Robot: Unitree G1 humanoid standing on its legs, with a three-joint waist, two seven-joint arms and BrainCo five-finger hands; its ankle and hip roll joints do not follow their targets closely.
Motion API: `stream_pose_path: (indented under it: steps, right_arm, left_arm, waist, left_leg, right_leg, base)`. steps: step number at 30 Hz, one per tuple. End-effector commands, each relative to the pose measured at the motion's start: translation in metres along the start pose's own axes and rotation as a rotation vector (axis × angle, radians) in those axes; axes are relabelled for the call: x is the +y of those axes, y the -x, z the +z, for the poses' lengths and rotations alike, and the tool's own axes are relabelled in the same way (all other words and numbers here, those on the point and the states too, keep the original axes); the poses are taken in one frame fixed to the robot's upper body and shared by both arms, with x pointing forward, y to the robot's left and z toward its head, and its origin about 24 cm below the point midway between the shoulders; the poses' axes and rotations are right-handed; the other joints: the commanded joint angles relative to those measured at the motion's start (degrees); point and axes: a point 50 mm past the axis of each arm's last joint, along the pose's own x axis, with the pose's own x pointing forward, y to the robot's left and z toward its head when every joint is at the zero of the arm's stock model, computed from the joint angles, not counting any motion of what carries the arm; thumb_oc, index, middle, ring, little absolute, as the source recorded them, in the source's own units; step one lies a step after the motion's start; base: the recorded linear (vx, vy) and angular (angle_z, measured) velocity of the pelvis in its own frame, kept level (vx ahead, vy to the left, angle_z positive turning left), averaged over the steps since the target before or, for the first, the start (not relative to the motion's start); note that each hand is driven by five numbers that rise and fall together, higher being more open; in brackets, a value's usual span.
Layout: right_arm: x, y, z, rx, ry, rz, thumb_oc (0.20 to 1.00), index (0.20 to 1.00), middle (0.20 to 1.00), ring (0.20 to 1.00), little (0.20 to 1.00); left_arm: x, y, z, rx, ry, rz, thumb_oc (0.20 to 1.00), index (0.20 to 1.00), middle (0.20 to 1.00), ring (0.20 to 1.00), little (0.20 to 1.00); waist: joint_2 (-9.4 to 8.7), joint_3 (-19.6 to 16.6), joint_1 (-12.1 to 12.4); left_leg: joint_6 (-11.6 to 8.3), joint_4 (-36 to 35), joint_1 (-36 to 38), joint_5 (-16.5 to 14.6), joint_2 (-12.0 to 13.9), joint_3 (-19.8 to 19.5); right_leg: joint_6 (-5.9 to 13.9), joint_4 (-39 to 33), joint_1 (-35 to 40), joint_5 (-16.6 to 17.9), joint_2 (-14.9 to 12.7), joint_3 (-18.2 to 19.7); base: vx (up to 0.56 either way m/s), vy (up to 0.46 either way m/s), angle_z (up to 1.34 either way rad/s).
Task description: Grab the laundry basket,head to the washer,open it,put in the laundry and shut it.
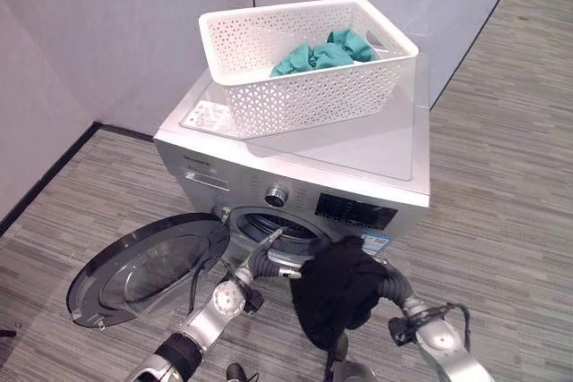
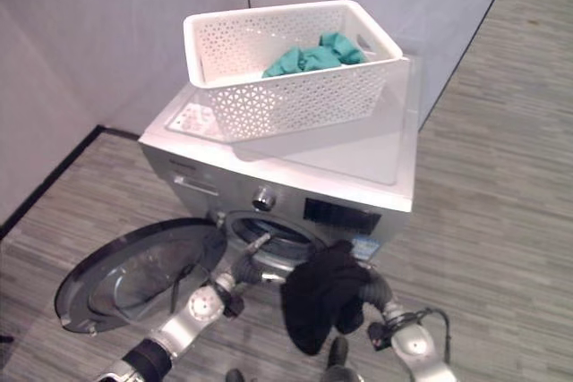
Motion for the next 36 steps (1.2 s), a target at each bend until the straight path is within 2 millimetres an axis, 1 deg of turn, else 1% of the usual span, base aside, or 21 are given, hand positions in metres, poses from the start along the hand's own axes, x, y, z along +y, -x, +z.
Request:
stream_pose_path:
  steps: [1, 2, 3, 4, 7, 9, 11, 16, 17, 18, 19, 21, 22, 23, 25, 28, 30, 31, 33, 34, 36]
  right_arm:
    - [0.000, -0.022, 0.043, -0.205, -0.061, -0.004, 0.200, 0.200, 0.200, 0.200, 0.200]
    - [0.006, -0.030, 0.056, -0.246, -0.050, 0.008, 0.200, 0.200, 0.200, 0.200, 0.200]
    - [0.006, -0.031, 0.056, -0.248, -0.049, 0.008, 0.200, 0.200, 0.200, 0.200, 0.200]
    - [0.006, -0.037, 0.066, -0.278, -0.045, 0.007, 0.200, 0.200, 0.200, 0.200, 0.200]
    - [0.007, -0.044, 0.084, -0.337, -0.031, 0.009, 0.200, 0.200, 0.200, 0.200, 0.200]
    - [0.007, -0.051, 0.099, -0.390, -0.035, -0.002, 0.200, 0.200, 0.200, 0.200, 0.200]
    - [0.008, -0.053, 0.109, -0.426, -0.049, -0.008, 0.200, 0.200, 0.200, 0.200, 0.200]
    - [0.021, -0.060, 0.139, -0.535, -0.079, 0.022, 0.200, 0.200, 0.200, 0.200, 0.200]
    - [0.027, -0.061, 0.149, -0.565, -0.103, 0.040, 0.200, 0.200, 0.200, 0.200, 0.200]
    - [0.027, -0.062, 0.149, -0.567, -0.102, 0.039, 0.200, 0.200, 0.200, 0.200, 0.200]
    - [0.032, -0.062, 0.153, -0.577, -0.124, 0.054, 0.200, 0.200, 0.200, 0.200, 0.200]
    - [0.040, -0.065, 0.161, -0.595, -0.164, 0.076, 0.200, 0.200, 0.200, 0.200, 0.200]
    - [0.040, -0.065, 0.162, -0.596, -0.163, 0.075, 0.200, 0.200, 0.200, 0.200, 0.200]
    - [0.046, -0.066, 0.168, -0.605, -0.201, 0.090, 0.200, 0.200, 0.200, 0.200, 0.200]
    - [0.051, -0.068, 0.174, -0.612, -0.217, 0.107, 0.200, 0.200, 0.200, 0.200, 0.200]
    - [0.056, -0.069, 0.177, -0.613, -0.233, 0.124, 0.200, 0.200, 0.200, 0.200, 0.200]
    - [0.059, -0.068, 0.180, -0.623, -0.246, 0.142, 0.200, 0.200, 0.200, 0.200, 0.200]
    - [0.060, -0.068, 0.181, -0.627, -0.246, 0.145, 0.200, 0.200, 0.200, 0.200, 0.200]
    - [0.059, -0.068, 0.180, -0.623, -0.240, 0.143, 0.200, 0.200, 0.200, 0.200, 0.200]
    - [0.058, -0.068, 0.177, -0.611, -0.248, 0.142, 0.200, 0.200, 0.200, 0.200, 0.200]
    - [0.058, -0.067, 0.174, -0.602, -0.242, 0.143, 0.200, 0.200, 0.200, 0.200, 0.200]
  left_arm:
    - [0.013, -0.007, 0.010, -0.059, -0.012, -0.004, 1.000, 1.000, 1.000, 1.000, 1.000]
    - [0.004, -0.008, 0.008, -0.041, 0.051, -0.022, 1.000, 1.000, 1.000, 1.000, 1.000]
    - [0.005, -0.009, 0.008, -0.043, 0.051, -0.021, 1.000, 1.000, 1.000, 1.000, 1.000]
    - [-0.002, -0.011, 0.007, -0.026, 0.092, -0.037, 1.000, 1.000, 1.000, 1.000, 1.000]
    - [-0.010, -0.014, 0.006, -0.013, 0.108, -0.056, 1.000, 1.000, 1.000, 1.000, 1.000]
    - [-0.013, -0.016, 0.009, -0.020, 0.108, -0.063, 1.000, 1.000, 1.000, 1.000, 1.000]
    - [-0.014, -0.019, 0.012, -0.029, 0.094, -0.059, 1.000, 1.000, 1.000, 1.000, 1.000]
    - [-0.020, -0.031, 0.029, -0.093, -0.005, -0.035, 1.000, 1.000, 1.000, 1.000, 1.000]
    - [-0.021, -0.036, 0.037, -0.122, -0.031, -0.023, 1.000, 1.000, 1.000, 1.000, 1.000]
    - [-0.021, -0.036, 0.038, -0.125, -0.032, -0.022, 1.000, 1.000, 1.000, 1.000, 1.000]
    - [-0.023, -0.039, 0.042, -0.131, -0.039, -0.016, 1.000, 1.000, 1.000, 1.000, 1.000]
    - [-0.027, -0.048, 0.054, -0.157, -0.055, -0.009, 1.000, 1.000, 1.000, 1.000, 1.000]
    - [-0.027, -0.048, 0.054, -0.159, -0.055, -0.008, 1.000, 1.000, 1.000, 1.000, 1.000]
    - [-0.030, -0.055, 0.064, -0.169, -0.040, 0.011, 1.000, 1.000, 1.000, 1.000, 1.000]
    - [-0.032, -0.062, 0.076, -0.190, -0.022, 0.025, 1.000, 1.000, 1.000, 1.000, 1.000]
    - [-0.031, -0.065, 0.082, -0.197, 0.002, 0.045, 1.000, 1.000, 1.000, 1.000, 1.000]
    - [-0.028, -0.070, 0.090, -0.215, 0.011, 0.082, 1.000, 1.000, 1.000, 1.000, 1.000]
    - [-0.027, -0.071, 0.090, -0.207, 0.026, 0.095, 1.000, 1.000, 1.000, 1.000, 1.000]
    - [-0.026, -0.071, 0.089, -0.198, 0.045, 0.105, 0.479, 0.479, 0.479, 0.479, 0.479]
    - [-0.023, -0.072, 0.089, -0.184, 0.072, 0.130, 0.200, 0.200, 0.200, 0.200, 0.200]
    - [-0.023, -0.072, 0.086, -0.169, 0.096, 0.135, 0.200, 0.200, 0.200, 0.200, 0.200]
  waist:
    - [-3.68, 1.78, 1.11]
    - [-3.53, 2.38, 1.73]
    - [-3.52, 2.50, 1.62]
    - [-3.40, 2.98, 2.02]
    - [-3.26, 3.90, 2.64]
    - [-2.96, 5.16, 3.26]
    - [-2.87, 6.04, 3.65]
    - [-2.96, 8.59, 4.39]
    - [-2.96, 9.10, 4.63]
    - [-3.00, 9.37, 4.63]
    - [-3.00, 9.51, 4.68]
    - [-3.12, 10.37, 4.57]
    - [-3.09, 10.41, 4.57]
    - [-3.23, 10.89, 4.38]
    - [-3.33, 11.34, 4.06]
    - [-3.39, 11.45, 3.87]
    - [-3.53, 11.77, 3.61]
    - [-3.63, 11.98, 3.50]
    - [-3.66, 12.11, 3.34]
    - [-3.76, 12.27, 3.15]
    - [-3.80, 12.32, 3.03]
  left_leg:
    - [0.16, -0.66, -1.18, -3.23, 0.00, 0.34]
    - [0.17, -0.66, -1.58, -3.06, -0.08, -0.14]
    - [0.17, -0.66, -1.58, -3.05, -0.07, -0.20]
    - [0.12, -0.66, -1.93, -2.86, -0.09, -0.55]
    - [-0.01, -0.66, -2.72, -2.36, -0.12, -1.13]
    - [-0.09, -0.66, -3.71, -1.89, -0.33, -1.75]
    - [-0.18, -0.66, -4.44, -1.53, -0.41, -2.15]
    - [-0.56, -0.66, -6.58, -0.29, 0.12, -2.82]
    - [-1.15, -0.55, -6.81, -1.12, 0.46, -3.41]
    - [-0.71, -0.66, -7.31, 0.10, 0.33, -2.72]
    - [-1.23, -0.54, -7.21, -0.90, 0.59, -3.41]
    - [-1.49, -0.53, -8.13, -0.39, 0.99, -3.29]
    - [-1.50, -0.52, -8.19, -0.36, 1.00, -3.29]
    - [-1.65, -0.57, -8.98, 0.01, 1.26, -3.17]
    - [-1.79, -0.63, -9.70, 0.32, 1.47, -2.97]
    - [-1.88, -0.66, -10.18, 0.50, 1.65, -2.70]
    - [-2.14, -0.66, -10.62, 0.79, 2.04, -2.25]
    - [-2.23, -0.66, -10.75, 0.89, 2.11, -2.04]
    - [-2.33, -0.66, -10.90, 0.98, 2.25, -1.87]
    - [-2.43, -0.66, -11.22, 1.12, 2.42, -1.75]
    - [-2.48, -0.66, -11.40, 1.16, 2.47, -1.61]
  right_leg:
    - [4.89, 2.68, 5.21, -5.30, -4.47, 1.40]
    - [4.74, 2.46, 5.09, -5.23, -4.44, 1.37]
    - [4.73, 2.44, 5.15, -5.23, -4.42, 1.31]
    - [4.66, 2.17, 5.16, -5.11, -4.49, 1.01]
    - [4.50, 2.07, 5.08, -5.04, -4.65, 0.31]
    - [4.38, 2.52, 4.76, -5.08, -5.01, -0.50]
    - [4.31, 2.85, 4.33, -5.08, -5.16, -0.90]
    - [3.82, 3.67, 2.41, -5.22, -5.03, -1.20]
    - [4.27, 3.85, 2.23, -6.07, -4.78, -0.73]
    - [3.72, 3.95, 1.67, -5.26, -4.98, -1.36]
    - [4.18, 4.09, 1.77, -6.04, -4.79, -0.85]
    - [4.10, 4.55, 0.80, -6.03, -4.74, -0.90]
    - [4.08, 4.58, 0.72, -6.04, -4.74, -0.89]
    - [3.98, 4.93, -0.33, -5.95, -4.66, -0.95]
    - [3.88, 5.13, -1.26, -5.81, -4.54, -0.93]
    - [3.80, 5.10, -1.91, -5.56, -4.40, -1.00]
    - [3.73, 4.97, -2.46, -5.26, -4.27, -1.32]
    - [3.69, 4.93, -2.66, -5.24, -4.19, -1.37]
    - [3.67, 5.02, -2.95, -5.22, -4.16, -1.42]
    - [3.59, 5.13, -3.39, -5.26, -4.02, -1.40]
    - [3.56, 5.11, -3.52, -5.26, -3.95, -1.41]
  base:
    - [-0.04, 0.001, 0.15]
    - [-0.03, -0.002, 0.19]
    - [-0.05, -0.005, 0.14]
    - [-0.03, -0.013, 0.16]
    - [-0.04, -0.013, 0.21]
    - [-0.07, -0.005, 0.31]
    - [-0.07, -0.014, 0.21]
    - [-0.06, -0.026, 0.19]
    - [-0.07, -0.020, 0.02]
    - [0.00, 0.000, 0.00]
    - [-0.04, -0.015, 0.03]
    - [-0.03, -0.006, 0.01]
    - [-0.07, -0.010, 0.00]
    - [-0.06, -0.011, 0.00]
    - [-0.05, -0.010, 0.03]
    - [-0.01, -0.001, 0.02]
    - [0.00, 0.000, 0.00]
    - [0.00, 0.000, 0.00]
    - [0.00, 0.000, 0.00]
    - [0.00, 0.000, 0.00]
    - [0.00, 0.000, 0.00]
